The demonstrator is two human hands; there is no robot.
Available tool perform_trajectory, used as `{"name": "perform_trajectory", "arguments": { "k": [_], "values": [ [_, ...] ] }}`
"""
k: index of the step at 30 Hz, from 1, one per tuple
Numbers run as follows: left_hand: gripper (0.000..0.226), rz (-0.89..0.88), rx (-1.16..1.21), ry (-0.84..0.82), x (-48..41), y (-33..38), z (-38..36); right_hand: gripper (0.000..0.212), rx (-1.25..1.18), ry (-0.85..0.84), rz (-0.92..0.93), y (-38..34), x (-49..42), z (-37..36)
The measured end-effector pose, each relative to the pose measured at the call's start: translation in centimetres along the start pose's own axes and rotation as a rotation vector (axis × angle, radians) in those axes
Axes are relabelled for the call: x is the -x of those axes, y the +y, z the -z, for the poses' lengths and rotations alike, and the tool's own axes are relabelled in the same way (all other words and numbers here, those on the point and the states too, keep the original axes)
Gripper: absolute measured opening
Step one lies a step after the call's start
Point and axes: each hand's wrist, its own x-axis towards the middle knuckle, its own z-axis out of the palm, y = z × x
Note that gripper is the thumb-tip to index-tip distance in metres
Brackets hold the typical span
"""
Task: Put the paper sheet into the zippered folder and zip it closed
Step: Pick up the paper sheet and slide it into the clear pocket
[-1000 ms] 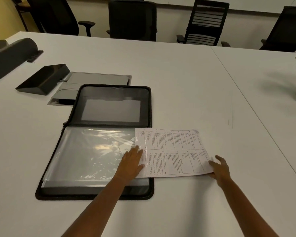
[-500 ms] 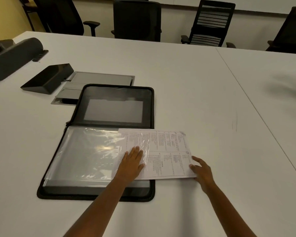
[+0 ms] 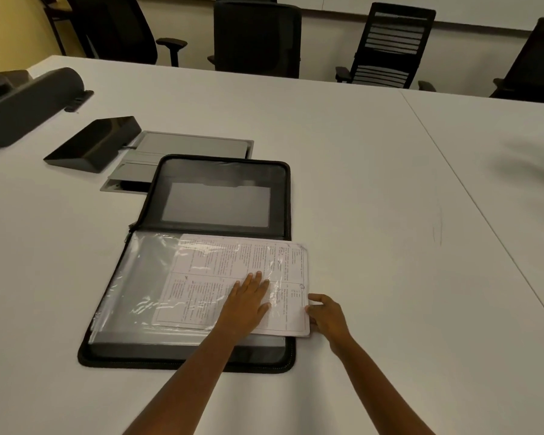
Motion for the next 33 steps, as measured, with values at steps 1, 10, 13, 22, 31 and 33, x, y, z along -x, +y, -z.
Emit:
{"name": "perform_trajectory", "arguments": {
  "k": [1,10,13,22,31,33],
  "values": [
    [0.057,0.002,0.002,-0.001,0.1,-0.5,0.1,0.027,0.023,0.004,0.006,0.0,0.0,0.0],
    [0.057,0.154,0.029,0.007,2.5,-8.7,1.6,0.027,0.179,0.158,0.086,-1.6,-0.3,-1.3],
    [0.056,0.217,-0.017,0.024,3.5,-11.5,2.0,0.022,0.218,0.167,0.103,-2.2,-0.2,-2.2],
    [0.053,0.479,0.059,0.136,6.0,-18.8,3.9,0.024,0.266,0.164,0.136,-3.3,0.1,-5.5],
    [0.052,0.571,0.297,0.094,6.8,-22.0,4.3,0.027,0.273,0.169,0.08,-4.1,0.4,-7.7],
    [0.05,0.556,0.345,0.098,6.8,-22.2,4.2,0.035,0.273,0.166,0.067,-4.2,0.3,-8.1]
  ]
}}
